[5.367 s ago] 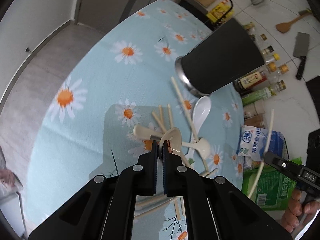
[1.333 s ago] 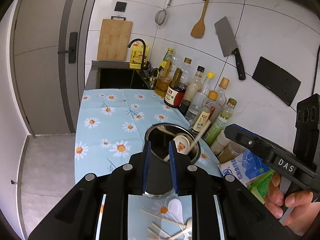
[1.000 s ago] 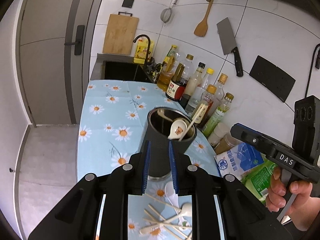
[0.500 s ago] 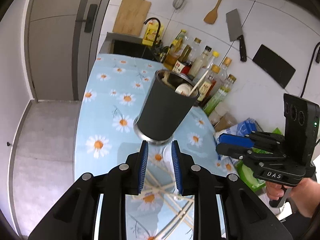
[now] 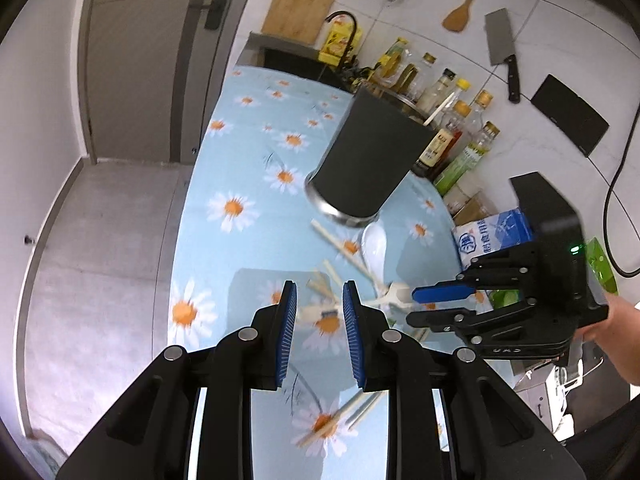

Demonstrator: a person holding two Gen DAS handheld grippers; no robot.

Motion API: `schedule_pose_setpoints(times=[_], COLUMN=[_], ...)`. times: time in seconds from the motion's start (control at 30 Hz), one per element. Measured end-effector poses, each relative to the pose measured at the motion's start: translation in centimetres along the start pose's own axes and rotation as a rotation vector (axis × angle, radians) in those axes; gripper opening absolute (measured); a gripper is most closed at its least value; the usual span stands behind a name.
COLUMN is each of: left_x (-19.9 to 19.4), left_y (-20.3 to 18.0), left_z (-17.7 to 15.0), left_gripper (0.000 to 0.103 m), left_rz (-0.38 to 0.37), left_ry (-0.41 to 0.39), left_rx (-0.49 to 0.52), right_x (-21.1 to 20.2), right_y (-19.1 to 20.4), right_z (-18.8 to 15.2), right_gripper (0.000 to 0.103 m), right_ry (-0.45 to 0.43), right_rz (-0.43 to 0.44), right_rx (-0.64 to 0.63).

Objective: Organize utensils
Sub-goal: 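Grasp another wooden chopstick with the right tool while the left tool returns to the utensils, then grasp the large cream spoon by its handle with the left tool while the right holds the chopstick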

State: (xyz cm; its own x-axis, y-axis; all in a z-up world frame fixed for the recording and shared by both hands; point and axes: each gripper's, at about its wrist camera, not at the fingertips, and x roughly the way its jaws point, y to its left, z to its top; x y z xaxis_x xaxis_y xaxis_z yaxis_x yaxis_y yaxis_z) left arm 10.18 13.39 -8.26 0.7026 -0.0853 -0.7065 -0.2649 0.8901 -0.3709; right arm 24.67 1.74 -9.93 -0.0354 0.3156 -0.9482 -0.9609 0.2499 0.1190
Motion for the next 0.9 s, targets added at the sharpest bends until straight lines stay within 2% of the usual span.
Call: schedule_pose_setpoints(times=[0.1, 0.23, 0.33, 0.5, 0.6, 0.7, 0.8, 0.9], left_x=[0.2, 0.6, 0.8, 1.2, 1.5, 1.7, 1.8, 2.1], left_y=[0.7, 1.2, 1.4, 1.8, 2.2, 2.6, 2.9, 2.8], left_z=[-1.3, -2.4, -3.2, -4.3, -4.6, -4.8, -4.7, -4.6], left_gripper=[0.023, 0.023, 0.023, 0.023, 0.023, 0.023, 0.023, 0.023], left_rz=[-0.003, -0.006, -0.010, -0.017, -0.022, -0.026, -0.029, -0.025], left_ry=[0.015, 0.025, 0.027, 0.031, 0.037, 0.039, 0.040, 0.048], left_rx=[-0.023, -0.040, -0.049, -0.058, -0.067, -0.076, -0.077, -0.067], right_x=[1.7, 3.3, 4.3, 5.5, 6.2, 7.2, 7.8, 7.8], right_y=[0.7, 0.6, 0.4, 0.5, 0.7, 1.4, 2.1, 2.1], right_z=[0.2, 0.9, 1.5, 2.1, 2.9, 3.9, 4.7, 3.9], right_gripper=[0.026, 0.026, 0.017, 0.013, 0.013, 0.006, 0.006, 0.006], right_ry=[0.071, 0.140, 0.188, 0.256, 0.280, 0.306, 0.324, 0.328], right_rz=[-0.005, -0.006, -0.004, -0.008, -0.019, -0.035, -0.044, -0.047], right_rx=[-0.050, -0.052, -0.053, -0.064, -0.078, -0.095, -0.107, -0.108])
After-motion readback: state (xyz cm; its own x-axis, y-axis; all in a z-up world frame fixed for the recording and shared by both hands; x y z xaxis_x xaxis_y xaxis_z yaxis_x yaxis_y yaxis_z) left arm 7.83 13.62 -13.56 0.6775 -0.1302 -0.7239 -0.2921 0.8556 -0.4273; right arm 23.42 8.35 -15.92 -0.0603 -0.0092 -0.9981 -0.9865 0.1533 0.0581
